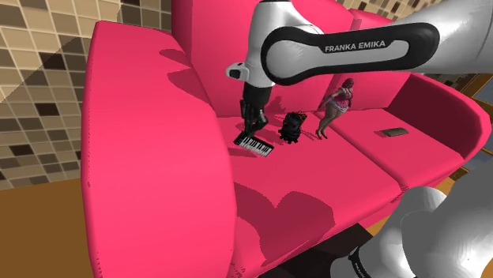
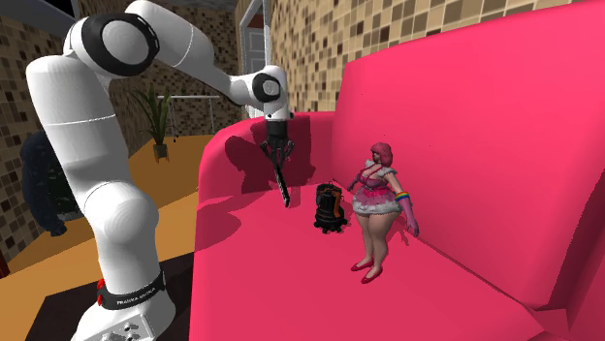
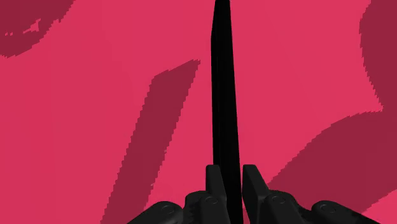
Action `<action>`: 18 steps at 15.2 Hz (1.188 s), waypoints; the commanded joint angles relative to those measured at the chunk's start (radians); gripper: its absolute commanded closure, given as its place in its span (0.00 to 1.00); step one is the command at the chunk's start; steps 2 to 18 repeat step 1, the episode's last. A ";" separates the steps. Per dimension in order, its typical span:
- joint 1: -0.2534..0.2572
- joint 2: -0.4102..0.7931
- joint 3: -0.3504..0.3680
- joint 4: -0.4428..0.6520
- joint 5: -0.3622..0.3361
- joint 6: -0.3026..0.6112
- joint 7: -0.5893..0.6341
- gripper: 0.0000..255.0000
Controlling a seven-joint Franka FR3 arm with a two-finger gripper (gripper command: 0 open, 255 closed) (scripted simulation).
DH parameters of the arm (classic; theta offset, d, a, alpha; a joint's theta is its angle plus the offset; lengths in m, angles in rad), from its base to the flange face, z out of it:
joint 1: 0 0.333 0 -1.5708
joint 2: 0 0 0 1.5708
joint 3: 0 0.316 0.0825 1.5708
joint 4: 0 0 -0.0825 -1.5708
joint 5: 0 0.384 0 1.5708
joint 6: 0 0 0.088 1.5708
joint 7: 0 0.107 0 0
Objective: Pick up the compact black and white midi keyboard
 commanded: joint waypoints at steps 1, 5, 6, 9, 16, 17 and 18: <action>0.000 0.000 0.000 0.007 0.000 -0.007 -0.001 1.00; 0.000 0.000 0.000 0.007 0.000 -0.007 -0.001 1.00; 0.000 0.000 0.000 0.007 0.000 -0.007 -0.001 1.00; 0.000 0.000 0.000 0.007 0.000 -0.007 -0.001 1.00; 0.000 0.000 0.000 0.007 0.000 -0.007 -0.001 1.00; 0.000 0.000 0.000 0.007 0.000 -0.007 -0.001 1.00; 0.000 0.000 0.000 0.007 0.000 -0.007 -0.001 1.00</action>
